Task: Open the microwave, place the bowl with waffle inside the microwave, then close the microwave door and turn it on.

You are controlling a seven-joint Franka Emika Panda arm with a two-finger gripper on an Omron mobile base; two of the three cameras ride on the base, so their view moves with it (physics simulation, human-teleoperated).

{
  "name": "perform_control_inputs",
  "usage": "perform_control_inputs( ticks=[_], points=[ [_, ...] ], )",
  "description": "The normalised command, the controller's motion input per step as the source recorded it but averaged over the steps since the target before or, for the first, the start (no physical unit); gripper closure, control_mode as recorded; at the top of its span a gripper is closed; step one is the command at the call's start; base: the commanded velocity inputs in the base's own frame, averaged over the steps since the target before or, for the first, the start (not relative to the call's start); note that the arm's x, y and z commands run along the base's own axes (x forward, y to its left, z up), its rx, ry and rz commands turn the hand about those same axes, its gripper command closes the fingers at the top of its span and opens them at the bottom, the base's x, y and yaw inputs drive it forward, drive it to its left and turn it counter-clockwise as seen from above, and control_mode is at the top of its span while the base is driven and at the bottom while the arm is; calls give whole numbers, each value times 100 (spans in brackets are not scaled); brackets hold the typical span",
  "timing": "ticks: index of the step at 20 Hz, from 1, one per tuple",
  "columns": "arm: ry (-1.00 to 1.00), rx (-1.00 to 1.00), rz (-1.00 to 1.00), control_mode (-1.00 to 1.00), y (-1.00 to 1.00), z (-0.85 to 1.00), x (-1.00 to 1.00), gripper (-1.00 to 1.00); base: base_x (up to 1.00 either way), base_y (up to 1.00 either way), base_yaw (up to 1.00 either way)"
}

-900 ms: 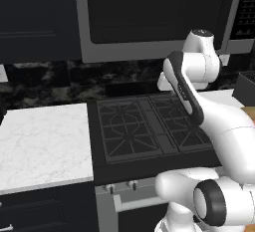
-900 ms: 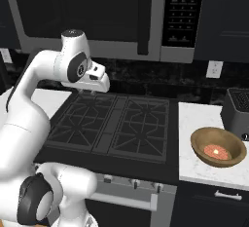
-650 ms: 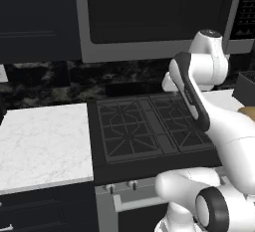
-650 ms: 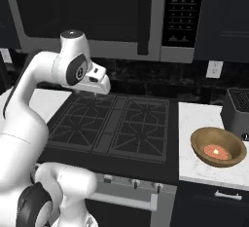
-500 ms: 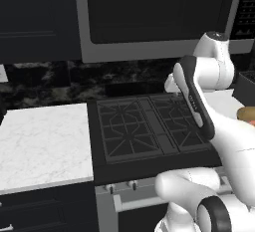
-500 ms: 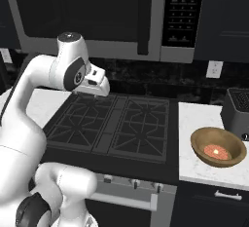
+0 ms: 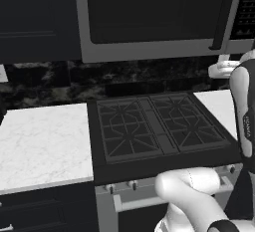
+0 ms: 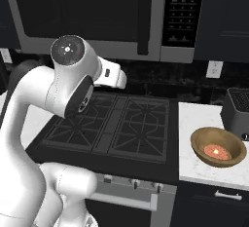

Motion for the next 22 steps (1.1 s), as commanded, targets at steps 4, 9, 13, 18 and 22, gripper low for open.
perform_control_inputs(
  ticks=[4, 9, 13, 18, 22],
  points=[
    [-28, 7, -2, -100, -75, 100, 10, -100, 0, 0, 0],
    [-9, 1, -14, -100, -16, 89, 59, -100, 0, 0, 0],
    [0, 0, -16, -100, -3, 51, 91, -100, 0, 0, 0],
    [0, 0, 0, -100, -5, 5, 6, -100, 0, 0, 0],
    [0, 0, 0, -100, -56, -6, 51, -100, 0, 0, 0]
  ],
)
